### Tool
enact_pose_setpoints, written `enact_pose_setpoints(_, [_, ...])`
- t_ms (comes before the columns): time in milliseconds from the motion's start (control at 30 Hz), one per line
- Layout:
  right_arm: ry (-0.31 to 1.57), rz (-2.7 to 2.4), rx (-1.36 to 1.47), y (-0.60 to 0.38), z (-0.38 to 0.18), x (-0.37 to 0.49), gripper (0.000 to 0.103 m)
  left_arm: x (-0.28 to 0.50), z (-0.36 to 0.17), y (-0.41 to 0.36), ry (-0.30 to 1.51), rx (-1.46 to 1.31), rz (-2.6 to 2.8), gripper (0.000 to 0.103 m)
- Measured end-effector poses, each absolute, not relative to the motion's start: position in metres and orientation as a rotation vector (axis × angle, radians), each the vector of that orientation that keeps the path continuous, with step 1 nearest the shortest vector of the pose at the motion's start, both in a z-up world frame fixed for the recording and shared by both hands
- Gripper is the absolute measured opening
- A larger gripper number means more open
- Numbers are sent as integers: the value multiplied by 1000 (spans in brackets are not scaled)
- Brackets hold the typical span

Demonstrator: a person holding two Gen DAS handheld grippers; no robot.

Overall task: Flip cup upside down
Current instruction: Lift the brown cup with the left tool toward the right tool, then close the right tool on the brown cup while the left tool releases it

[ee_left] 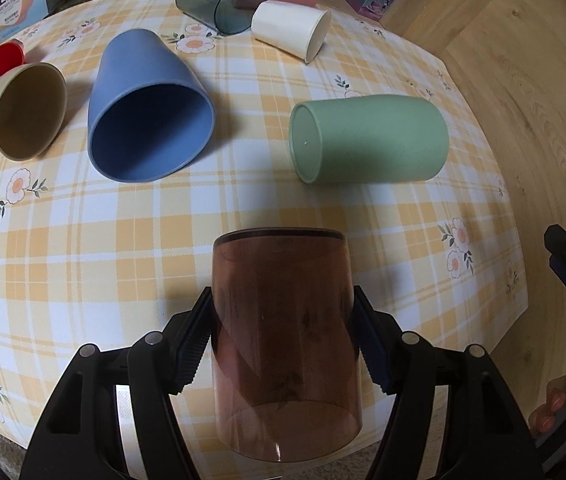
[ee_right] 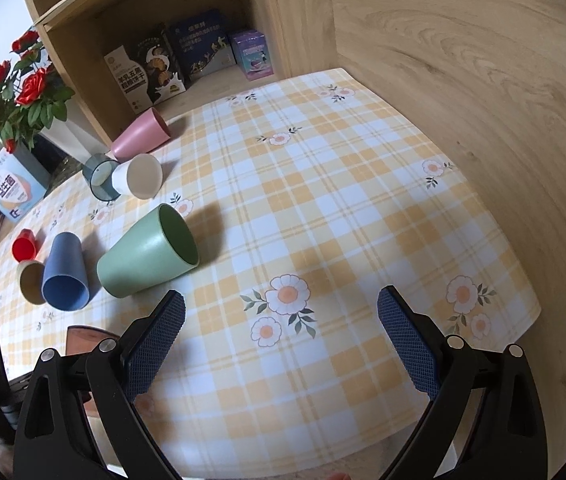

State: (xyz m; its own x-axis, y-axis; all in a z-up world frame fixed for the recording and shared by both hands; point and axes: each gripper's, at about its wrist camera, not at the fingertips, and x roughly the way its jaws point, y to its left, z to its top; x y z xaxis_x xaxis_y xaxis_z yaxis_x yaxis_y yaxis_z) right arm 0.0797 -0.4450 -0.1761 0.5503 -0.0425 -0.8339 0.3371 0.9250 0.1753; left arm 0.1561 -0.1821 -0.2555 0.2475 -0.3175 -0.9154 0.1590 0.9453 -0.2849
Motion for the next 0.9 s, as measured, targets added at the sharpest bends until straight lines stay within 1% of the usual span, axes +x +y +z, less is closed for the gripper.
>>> enact_pose_setpoints(200, [975,-224,323,-439,-175,82,94,157,-256,-179,1288,-177,-356,68])
enact_pose_setpoints(367, [978,-221,320,-436,-172,83,94,154,-248,-174,1277,-188,-383,79])
enact_pose_setpoints(433, [988,-220,320,-433,-171,84,94,153,-243,-171,1268,-185,-389,86])
enact_pose_setpoints(633, [1001,-203,300,-417,-166,86,94,151,-223,-159,1219,-157,-389,95])
enact_pose_setpoints(900, [1033,-124,295,-388,-165,96,94,152,-190,-126,1076,-83,-323,97])
